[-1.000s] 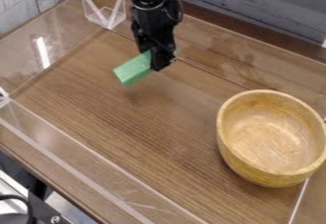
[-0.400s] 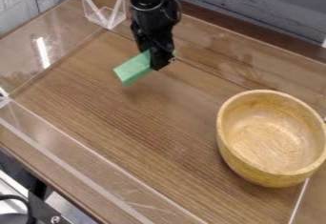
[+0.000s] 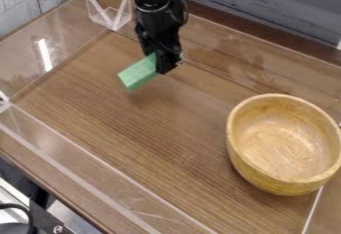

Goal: Put the green block in the brown bowl

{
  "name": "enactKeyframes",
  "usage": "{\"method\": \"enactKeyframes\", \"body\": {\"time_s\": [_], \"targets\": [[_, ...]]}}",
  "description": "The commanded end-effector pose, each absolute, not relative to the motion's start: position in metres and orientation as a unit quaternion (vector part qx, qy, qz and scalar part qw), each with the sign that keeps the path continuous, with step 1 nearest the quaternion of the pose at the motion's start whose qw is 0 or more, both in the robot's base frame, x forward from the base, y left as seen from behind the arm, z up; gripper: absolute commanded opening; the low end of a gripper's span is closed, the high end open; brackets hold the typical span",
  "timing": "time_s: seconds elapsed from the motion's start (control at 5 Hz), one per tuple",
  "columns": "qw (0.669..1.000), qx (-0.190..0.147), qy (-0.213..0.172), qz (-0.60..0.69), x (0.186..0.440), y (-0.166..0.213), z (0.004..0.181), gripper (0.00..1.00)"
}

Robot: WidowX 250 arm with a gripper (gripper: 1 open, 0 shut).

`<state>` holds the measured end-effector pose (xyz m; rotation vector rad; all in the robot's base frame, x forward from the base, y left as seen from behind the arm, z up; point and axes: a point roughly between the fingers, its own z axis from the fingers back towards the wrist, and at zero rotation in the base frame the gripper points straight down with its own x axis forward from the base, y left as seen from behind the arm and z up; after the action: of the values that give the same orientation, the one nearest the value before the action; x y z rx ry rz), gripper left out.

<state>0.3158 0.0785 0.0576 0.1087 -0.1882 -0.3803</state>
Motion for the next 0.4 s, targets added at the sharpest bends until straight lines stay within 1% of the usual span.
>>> {"method": "enactKeyframes", "body": {"time_s": [0.0, 0.2], "targets": [[0.970, 0.068, -0.132, -0.192, 0.318, 0.066, 0.089, 0.00], [0.969, 0.065, -0.138, -0.197, 0.314, 0.052, 0.095, 0.00]]}}
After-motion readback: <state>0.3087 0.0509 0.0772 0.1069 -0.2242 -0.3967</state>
